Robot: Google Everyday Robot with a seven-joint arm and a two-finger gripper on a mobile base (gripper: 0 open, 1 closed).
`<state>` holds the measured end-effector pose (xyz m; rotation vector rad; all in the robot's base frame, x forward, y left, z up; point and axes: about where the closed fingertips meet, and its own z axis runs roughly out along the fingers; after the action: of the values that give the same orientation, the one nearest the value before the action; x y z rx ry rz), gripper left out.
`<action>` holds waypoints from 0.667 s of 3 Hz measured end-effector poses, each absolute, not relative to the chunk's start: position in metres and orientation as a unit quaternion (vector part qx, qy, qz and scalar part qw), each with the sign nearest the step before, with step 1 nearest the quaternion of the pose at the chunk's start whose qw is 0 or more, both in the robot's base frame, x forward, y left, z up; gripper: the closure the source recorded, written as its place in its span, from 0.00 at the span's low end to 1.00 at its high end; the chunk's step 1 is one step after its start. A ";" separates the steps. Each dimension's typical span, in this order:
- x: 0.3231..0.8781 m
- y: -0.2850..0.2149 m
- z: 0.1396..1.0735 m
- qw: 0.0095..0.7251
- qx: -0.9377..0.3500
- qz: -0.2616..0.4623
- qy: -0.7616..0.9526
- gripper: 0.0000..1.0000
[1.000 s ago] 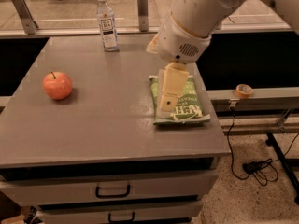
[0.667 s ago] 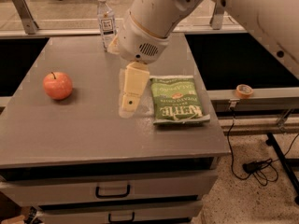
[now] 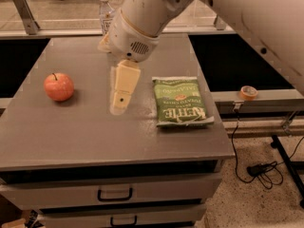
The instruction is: Move apple near blue plastic bottle
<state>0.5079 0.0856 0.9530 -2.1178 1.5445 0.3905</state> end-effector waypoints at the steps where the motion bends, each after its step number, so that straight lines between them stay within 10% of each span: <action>1: 0.533 0.120 0.953 0.269 -0.781 0.165 0.539 0.00; 2: 0.564 0.159 0.949 0.303 -0.773 0.202 0.519 0.00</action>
Offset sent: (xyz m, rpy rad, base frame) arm 0.0986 0.1175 -0.0069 0.3103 0.0209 0.1087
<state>0.5640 0.1586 0.9495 -2.0494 1.3762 0.5364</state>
